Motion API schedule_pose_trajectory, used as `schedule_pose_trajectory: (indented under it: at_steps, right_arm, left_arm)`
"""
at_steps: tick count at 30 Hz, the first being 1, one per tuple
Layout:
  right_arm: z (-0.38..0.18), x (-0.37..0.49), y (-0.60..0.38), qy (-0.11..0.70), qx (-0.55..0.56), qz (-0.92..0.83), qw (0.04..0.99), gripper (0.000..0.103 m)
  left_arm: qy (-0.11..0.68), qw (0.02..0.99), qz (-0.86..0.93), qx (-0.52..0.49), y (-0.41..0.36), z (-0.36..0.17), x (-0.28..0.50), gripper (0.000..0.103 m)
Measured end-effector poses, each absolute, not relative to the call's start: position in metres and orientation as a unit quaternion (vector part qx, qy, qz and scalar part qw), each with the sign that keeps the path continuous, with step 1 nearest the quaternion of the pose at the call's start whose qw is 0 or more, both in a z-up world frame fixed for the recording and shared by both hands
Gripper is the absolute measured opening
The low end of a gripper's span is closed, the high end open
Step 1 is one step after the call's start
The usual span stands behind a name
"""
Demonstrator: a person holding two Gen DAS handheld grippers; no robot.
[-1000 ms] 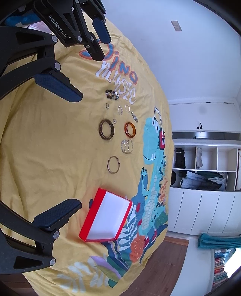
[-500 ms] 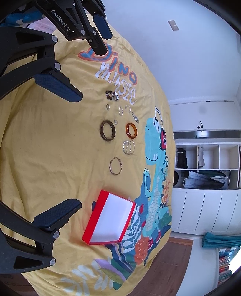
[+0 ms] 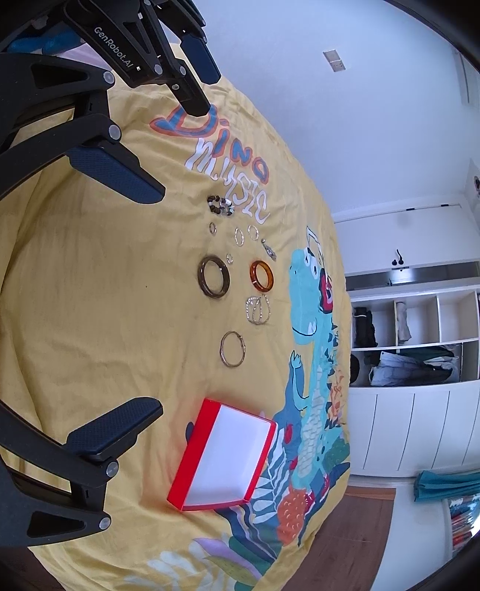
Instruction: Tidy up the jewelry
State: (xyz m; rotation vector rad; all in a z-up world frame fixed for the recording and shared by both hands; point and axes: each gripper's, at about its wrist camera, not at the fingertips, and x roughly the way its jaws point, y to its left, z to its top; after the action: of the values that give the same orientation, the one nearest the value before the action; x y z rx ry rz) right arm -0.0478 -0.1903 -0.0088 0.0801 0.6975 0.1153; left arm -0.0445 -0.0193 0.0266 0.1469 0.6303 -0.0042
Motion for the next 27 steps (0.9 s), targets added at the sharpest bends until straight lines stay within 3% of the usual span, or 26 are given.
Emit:
schedule_pose_trajectory:
  at_steps: [17,18,19,20,27]
  right_arm:
    - [-0.012,-0.048,-0.202,0.336,0.063,0.066,0.938,0.102]
    - [-0.014,-0.046,-0.201,0.338,0.064,0.067,0.937,0.102]
    - [-0.016,-0.045,-0.200,0.341,0.064,0.069,0.935,0.102]
    - [-0.019,-0.043,-0.199,0.346,0.061,0.070,0.934,0.102]
    - [-0.051,-0.022,-0.194,0.381,0.065,0.082,0.919,0.091]
  left_arm:
    - [0.344,0.937,-0.019,0.057,-0.017,0.013,-0.037,0.047]
    - [0.347,0.936,-0.019,0.054,-0.014,0.009,-0.036,0.049]
    - [0.353,0.934,-0.017,0.049,-0.011,0.003,-0.034,0.061]
    - [0.358,0.933,-0.015,0.045,-0.008,-0.001,-0.031,0.063]
    - [0.405,0.913,-0.015,0.039,0.004,-0.043,-0.010,0.063]
